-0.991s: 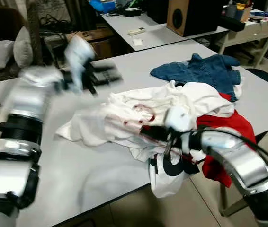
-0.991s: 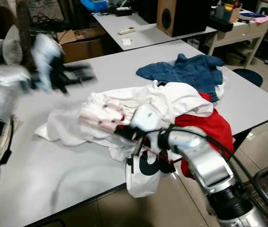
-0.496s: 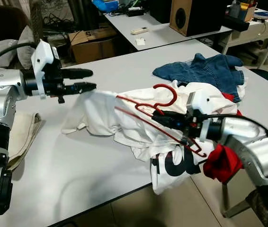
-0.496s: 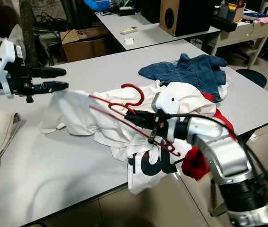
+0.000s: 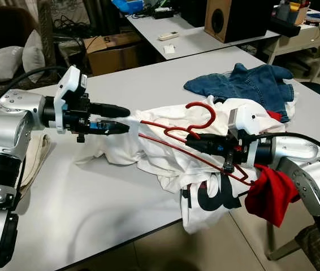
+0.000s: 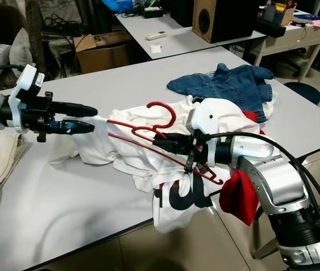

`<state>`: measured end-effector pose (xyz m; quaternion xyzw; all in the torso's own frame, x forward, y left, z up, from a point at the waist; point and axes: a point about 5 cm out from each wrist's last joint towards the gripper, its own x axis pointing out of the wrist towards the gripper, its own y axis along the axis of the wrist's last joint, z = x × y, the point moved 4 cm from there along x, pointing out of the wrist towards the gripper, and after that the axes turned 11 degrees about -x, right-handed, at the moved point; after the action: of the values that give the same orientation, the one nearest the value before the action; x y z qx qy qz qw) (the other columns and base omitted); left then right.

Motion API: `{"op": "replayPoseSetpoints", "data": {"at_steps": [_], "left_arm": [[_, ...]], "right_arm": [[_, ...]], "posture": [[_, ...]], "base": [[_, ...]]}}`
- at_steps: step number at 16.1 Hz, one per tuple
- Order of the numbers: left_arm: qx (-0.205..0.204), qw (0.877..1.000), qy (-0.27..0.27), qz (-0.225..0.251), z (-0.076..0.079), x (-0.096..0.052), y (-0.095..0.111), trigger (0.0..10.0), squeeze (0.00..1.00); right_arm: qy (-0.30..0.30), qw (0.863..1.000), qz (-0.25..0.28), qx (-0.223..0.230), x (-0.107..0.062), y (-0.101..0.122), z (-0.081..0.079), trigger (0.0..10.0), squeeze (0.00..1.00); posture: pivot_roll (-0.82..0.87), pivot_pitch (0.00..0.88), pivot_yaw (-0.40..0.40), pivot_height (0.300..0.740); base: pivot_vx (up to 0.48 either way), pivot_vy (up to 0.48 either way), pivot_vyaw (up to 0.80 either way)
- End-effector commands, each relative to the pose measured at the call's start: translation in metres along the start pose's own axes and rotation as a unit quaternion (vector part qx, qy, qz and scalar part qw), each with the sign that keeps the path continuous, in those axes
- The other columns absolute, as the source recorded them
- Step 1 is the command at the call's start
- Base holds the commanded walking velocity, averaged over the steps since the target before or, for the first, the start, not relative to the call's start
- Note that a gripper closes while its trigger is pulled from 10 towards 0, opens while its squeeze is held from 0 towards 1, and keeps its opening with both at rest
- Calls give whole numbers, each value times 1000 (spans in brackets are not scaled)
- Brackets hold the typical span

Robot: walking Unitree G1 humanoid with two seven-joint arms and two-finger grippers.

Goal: Hang hanger

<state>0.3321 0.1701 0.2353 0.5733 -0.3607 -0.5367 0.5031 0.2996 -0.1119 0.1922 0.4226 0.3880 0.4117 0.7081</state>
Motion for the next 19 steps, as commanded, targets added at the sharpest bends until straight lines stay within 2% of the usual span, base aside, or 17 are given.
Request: {"op": "replayPoseSetpoints", "data": {"at_steps": [1, 5, 6, 7, 12, 19], "left_arm": [[-2, 1000, -8, -13, 2, 2, -2, 10000, 0], [22, 998, 48, -39, -12, 12, -14, 10000, 0], [26, 998, 50, -33, -12, 14, -13, 3882, 0], [27, 998, 46, -25, -12, 16, -10, 0, 0], [3, 999, -9, -43, 1, 15, -16, 0, 0], [-3, 998, -20, -61, 5, 13, -21, 0, 0]], "right_arm": [[1, 1000, 4, -16, -1, 6, 4, 10000, 0], [16, 1000, 7, -20, -1, 10, 0, 10000, 0], [20, 1000, 7, -22, 0, 11, -1, 10000, 0], [21, 999, 7, -24, -1, 11, -1, 10000, 0], [24, 999, 7, -28, -1, 12, 0, 10000, 0], [27, 999, 10, -19, -2, 14, 3, 10000, 0]], "posture": [[44, 0, 100, 740], [40, 0, 100, 740], [36, 0, 100, 740], [34, 0, 101, 740], [32, 0, 99, 740], [34, 0, 91, 740]], "base": [[0, 0, 0], [0, 0, 0], [0, 0, 0], [0, 0, 0], [0, 0, 0], [0, 0, 0]]}}
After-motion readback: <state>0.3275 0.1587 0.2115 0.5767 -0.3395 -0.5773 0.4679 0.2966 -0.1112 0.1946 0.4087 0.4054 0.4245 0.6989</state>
